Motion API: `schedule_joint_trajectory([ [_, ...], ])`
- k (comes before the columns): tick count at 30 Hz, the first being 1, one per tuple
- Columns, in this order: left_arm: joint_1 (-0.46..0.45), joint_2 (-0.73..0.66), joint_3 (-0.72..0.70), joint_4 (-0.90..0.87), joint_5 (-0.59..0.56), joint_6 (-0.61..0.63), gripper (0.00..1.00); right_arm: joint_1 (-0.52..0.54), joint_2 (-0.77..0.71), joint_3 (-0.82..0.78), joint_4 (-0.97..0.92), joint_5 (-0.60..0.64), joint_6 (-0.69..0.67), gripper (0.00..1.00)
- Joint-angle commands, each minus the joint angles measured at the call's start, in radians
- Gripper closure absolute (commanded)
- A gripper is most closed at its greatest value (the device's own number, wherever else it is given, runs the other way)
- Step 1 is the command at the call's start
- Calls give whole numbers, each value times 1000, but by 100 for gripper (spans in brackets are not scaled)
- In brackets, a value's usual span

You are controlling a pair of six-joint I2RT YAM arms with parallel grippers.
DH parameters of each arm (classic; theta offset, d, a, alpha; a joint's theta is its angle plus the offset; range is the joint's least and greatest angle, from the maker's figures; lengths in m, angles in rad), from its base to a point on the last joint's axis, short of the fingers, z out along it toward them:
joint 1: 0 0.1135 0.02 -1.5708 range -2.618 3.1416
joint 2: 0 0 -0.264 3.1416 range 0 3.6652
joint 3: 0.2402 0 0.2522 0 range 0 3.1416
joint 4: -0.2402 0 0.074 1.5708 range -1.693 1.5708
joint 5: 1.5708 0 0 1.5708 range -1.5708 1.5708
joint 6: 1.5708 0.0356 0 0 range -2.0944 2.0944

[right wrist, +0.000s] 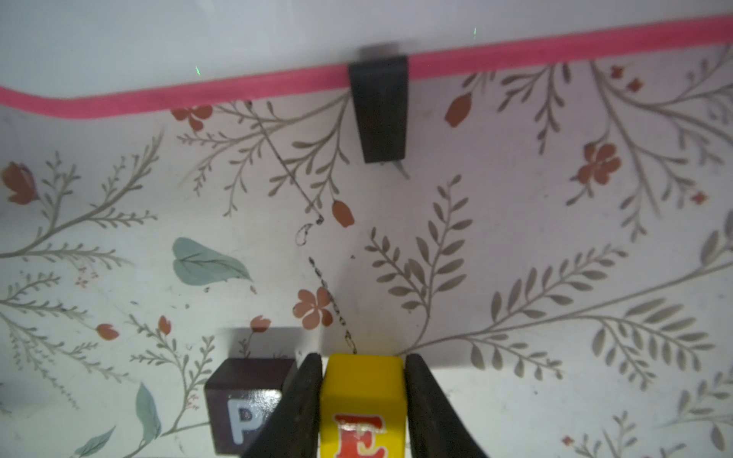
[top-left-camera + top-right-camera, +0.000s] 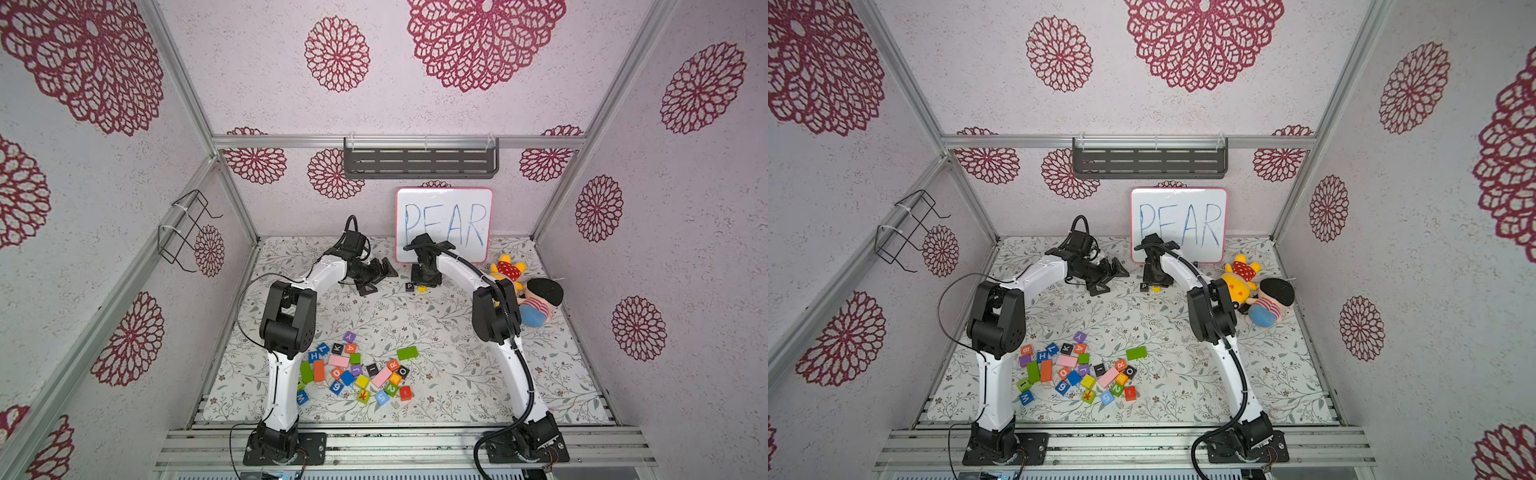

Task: Spell the uppercase word “pear” with letter blocks
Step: Place the letter block at the center of the board.

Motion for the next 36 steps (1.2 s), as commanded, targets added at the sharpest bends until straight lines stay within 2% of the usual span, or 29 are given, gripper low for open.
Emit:
schedule_joint_trajectory([
  [1,8,-31,-7,19,9,8,2,5,6,42,-26,10,-10,62],
  [23,6,-84,-52,43,7,-23,2,6,-36,109,-50,-7,-34,57],
  [25,1,-119,-100,62,0,-40,2,13,-91,47,-21,-3,-72,56],
  [30,-13,-267,-264,76,-63,-63,2,54,-378,-387,298,-48,-142,54],
  [33,-31,-337,-361,84,-116,-82,2,90,-470,-522,359,-43,-168,53],
  [36,-55,-375,-402,61,-142,-84,1,132,-528,-631,406,-50,-180,53],
])
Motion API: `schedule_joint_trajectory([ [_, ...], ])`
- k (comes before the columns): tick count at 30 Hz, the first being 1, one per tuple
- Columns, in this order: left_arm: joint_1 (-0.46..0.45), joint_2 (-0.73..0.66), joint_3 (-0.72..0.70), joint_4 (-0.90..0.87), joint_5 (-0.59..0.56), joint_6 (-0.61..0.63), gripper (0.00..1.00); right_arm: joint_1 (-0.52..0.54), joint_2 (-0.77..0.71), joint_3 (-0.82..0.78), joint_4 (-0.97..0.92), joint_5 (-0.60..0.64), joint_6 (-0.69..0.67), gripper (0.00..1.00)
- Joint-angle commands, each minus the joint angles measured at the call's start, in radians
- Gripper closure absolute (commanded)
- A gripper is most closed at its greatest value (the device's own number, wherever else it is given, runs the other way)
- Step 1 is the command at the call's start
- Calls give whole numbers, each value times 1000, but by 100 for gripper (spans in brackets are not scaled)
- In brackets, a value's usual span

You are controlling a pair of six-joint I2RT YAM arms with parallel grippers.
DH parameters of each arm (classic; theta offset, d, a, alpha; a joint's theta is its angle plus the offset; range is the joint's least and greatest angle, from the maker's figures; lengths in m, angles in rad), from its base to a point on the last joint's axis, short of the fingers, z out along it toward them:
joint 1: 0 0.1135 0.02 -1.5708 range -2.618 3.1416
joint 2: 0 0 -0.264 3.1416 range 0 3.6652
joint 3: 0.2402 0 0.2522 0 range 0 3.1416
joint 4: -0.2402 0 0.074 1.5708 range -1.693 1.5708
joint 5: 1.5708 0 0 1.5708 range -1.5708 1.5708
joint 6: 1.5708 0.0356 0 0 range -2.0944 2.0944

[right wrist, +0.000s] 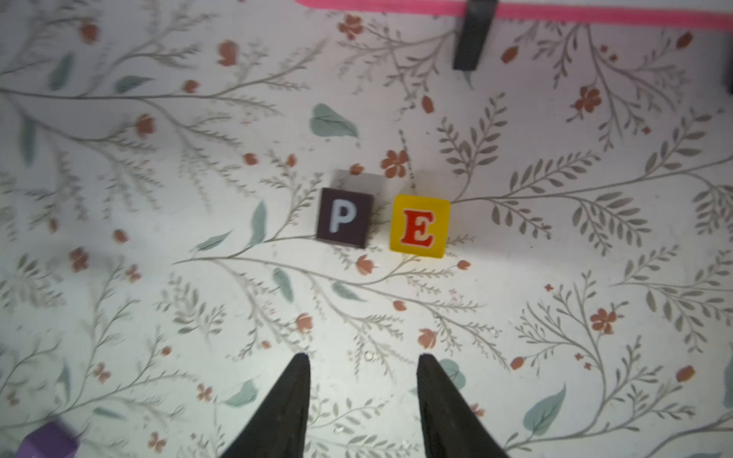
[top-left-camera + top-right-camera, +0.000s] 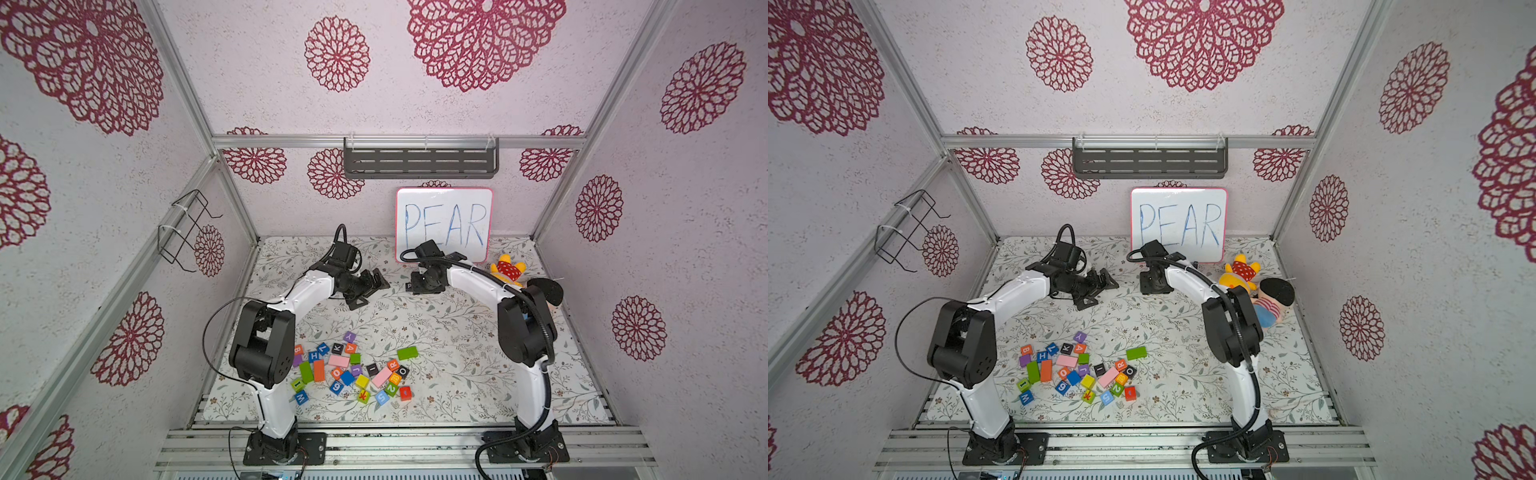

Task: Spell the uppercase word “pear” with letter blocks
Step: Place the letter block at the center of the board, then move the letter block to the center of the board.

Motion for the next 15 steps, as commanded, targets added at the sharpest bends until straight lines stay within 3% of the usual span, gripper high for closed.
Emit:
schedule_joint_trajectory([
  [1,-36,-45,-39,-10,-67,-14,0,52,-92,-97,127,-13,-50,53],
  [9,-67,-202,-258,24,-127,-65,0,156,-194,-314,241,-19,-62,51],
  [15,-66,-275,-348,-1,-177,-69,0,204,-236,-438,337,-30,-71,40],
])
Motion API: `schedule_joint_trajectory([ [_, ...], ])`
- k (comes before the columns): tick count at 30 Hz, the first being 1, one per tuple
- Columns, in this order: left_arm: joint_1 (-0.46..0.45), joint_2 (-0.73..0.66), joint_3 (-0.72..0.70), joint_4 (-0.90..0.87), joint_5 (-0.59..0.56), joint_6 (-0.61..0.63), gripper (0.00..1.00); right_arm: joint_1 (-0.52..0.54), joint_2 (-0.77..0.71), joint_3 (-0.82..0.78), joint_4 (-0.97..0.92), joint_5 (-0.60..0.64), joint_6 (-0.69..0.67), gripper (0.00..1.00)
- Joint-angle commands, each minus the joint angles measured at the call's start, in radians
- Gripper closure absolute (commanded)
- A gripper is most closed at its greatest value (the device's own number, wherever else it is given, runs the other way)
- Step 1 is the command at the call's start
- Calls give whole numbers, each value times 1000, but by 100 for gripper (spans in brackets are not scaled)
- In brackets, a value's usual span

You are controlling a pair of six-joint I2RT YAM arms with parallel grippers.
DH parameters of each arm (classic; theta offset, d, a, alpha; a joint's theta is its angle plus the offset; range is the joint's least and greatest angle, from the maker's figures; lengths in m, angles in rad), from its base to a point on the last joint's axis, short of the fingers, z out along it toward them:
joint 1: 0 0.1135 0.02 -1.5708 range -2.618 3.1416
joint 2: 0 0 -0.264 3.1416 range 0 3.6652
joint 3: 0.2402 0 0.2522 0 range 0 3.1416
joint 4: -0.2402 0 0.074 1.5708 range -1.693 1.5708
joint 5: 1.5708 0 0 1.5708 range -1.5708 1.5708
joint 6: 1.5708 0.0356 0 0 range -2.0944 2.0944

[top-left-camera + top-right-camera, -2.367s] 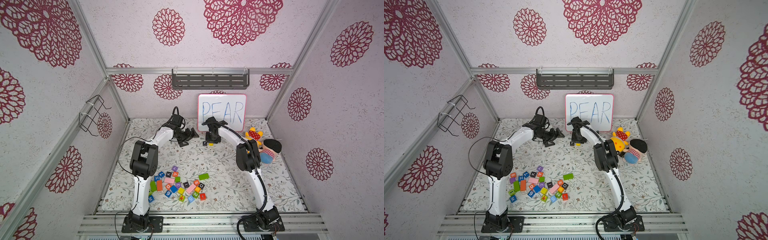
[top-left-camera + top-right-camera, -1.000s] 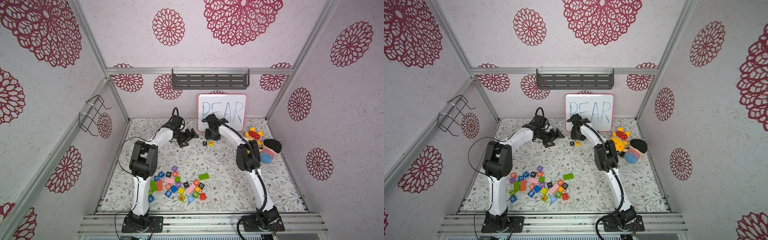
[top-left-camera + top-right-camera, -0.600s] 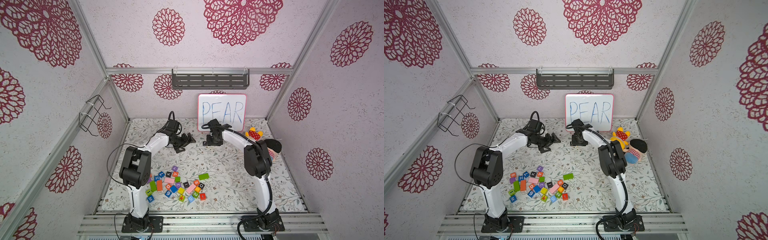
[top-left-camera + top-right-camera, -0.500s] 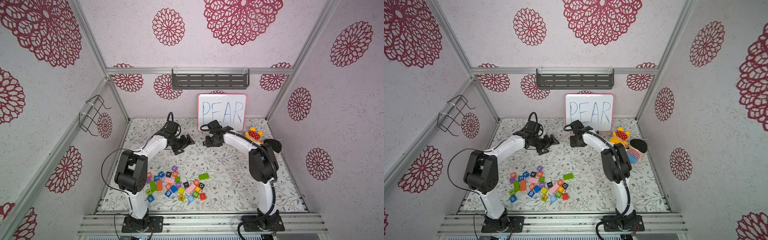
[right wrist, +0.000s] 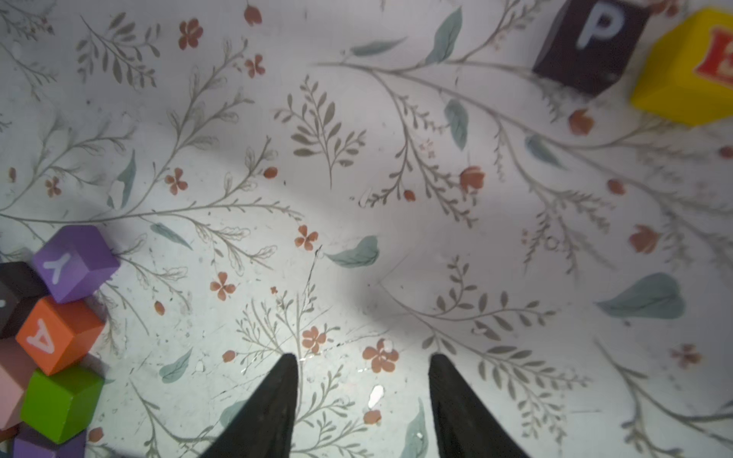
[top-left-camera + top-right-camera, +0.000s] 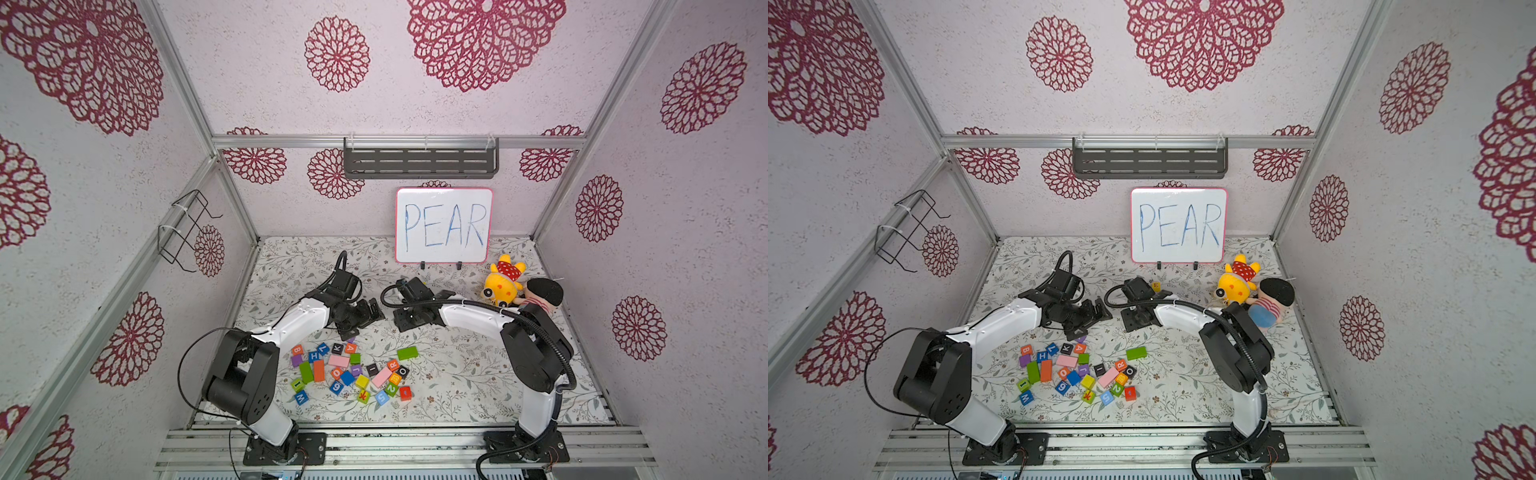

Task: Spell the uppercase word “pear” with letter blocks
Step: Move the letter block to the center of the board.

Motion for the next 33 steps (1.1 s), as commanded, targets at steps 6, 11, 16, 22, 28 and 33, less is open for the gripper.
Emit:
schedule_joint_trajectory([
  [6,4,-60,-60,-97,-144,29,3,32,-130,-119,149,7,-14,22],
  [11,-19,-25,-49,-160,-232,66,11,47,-159,-167,194,16,-16,1],
  [16,-57,17,-24,-210,-304,82,14,49,-169,-179,194,27,-18,1],
  [22,-77,71,-15,-206,-325,85,24,49,-166,-179,193,31,-18,1],
  [28,-87,130,12,-197,-335,93,38,49,-162,-185,195,31,-15,1],
  [33,-92,163,24,-203,-345,98,48,49,-162,-187,188,40,-16,1],
])
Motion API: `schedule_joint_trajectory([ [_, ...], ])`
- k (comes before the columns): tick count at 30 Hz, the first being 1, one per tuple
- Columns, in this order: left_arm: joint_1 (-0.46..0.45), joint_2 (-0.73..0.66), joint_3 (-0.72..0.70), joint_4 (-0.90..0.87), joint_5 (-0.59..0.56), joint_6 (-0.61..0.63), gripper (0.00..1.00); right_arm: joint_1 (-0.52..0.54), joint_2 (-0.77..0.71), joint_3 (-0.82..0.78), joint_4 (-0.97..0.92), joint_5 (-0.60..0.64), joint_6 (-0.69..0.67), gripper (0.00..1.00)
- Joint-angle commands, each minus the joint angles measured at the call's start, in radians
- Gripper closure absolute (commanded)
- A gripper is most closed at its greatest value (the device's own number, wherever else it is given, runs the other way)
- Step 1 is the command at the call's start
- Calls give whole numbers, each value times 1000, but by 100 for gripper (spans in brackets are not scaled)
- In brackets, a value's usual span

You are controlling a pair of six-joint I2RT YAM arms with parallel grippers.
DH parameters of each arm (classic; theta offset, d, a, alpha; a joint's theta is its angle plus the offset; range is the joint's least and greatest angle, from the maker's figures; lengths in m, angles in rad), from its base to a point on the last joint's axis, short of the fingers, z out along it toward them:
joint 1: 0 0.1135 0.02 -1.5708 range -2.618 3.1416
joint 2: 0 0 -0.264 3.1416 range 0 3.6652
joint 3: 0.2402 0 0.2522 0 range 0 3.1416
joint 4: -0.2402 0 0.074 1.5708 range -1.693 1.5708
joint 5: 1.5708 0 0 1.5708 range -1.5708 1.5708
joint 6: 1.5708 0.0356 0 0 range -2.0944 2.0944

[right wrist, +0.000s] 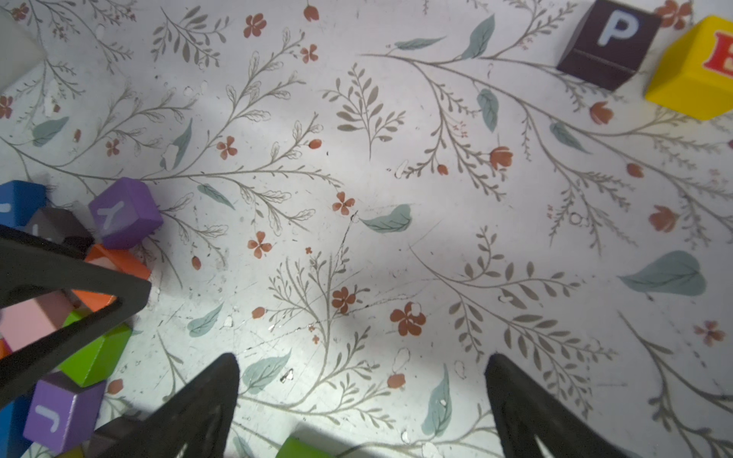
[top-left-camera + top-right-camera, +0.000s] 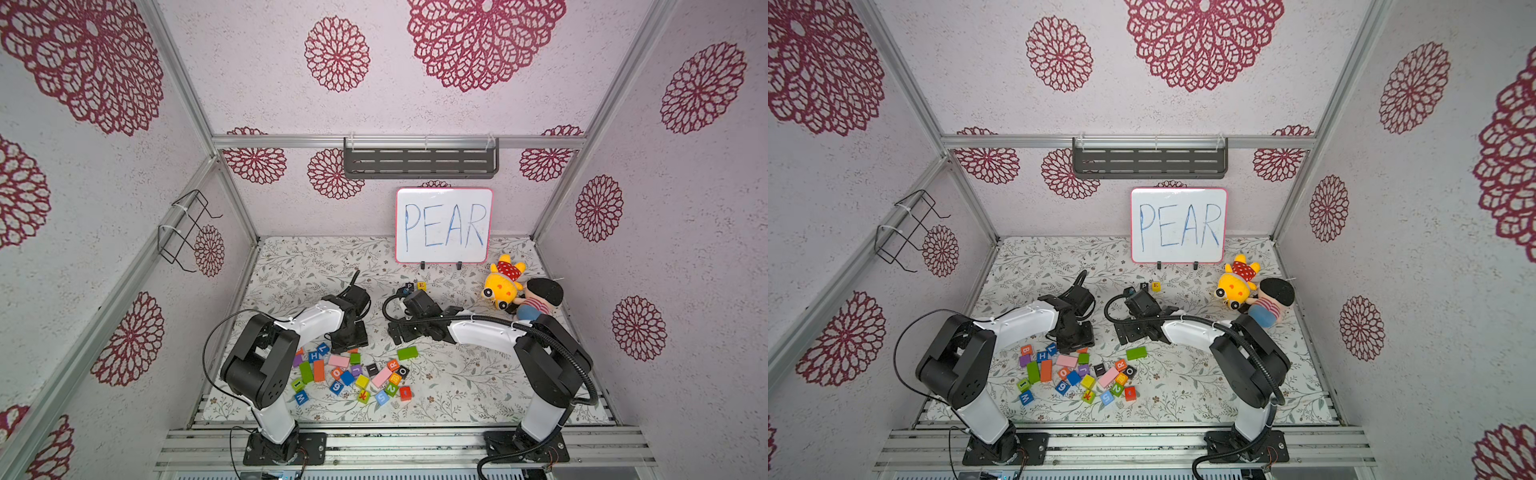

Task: Spell the uppercase word “pear” with letter blocks
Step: Move the letter block to the center of the board.

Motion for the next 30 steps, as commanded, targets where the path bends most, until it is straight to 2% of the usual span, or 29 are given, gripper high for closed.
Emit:
schedule_joint_trajectory([
  [1,-9,21,23,-7,-27,4,49,6,-37,-3,9,23,-3,1],
  [8,-18,44,50,-18,-26,-1,59,4,-40,-16,15,34,0,1],
  [15,-39,100,123,-21,2,-18,61,-5,-89,-75,37,60,12,1],
  [19,-47,169,208,-31,23,-24,71,-21,-125,-119,57,69,19,1],
  [25,-46,296,356,-93,-14,-13,73,-48,-179,-181,83,72,29,1],
  [30,-27,388,490,-140,-52,3,69,-72,-210,-223,109,59,31,1],
])
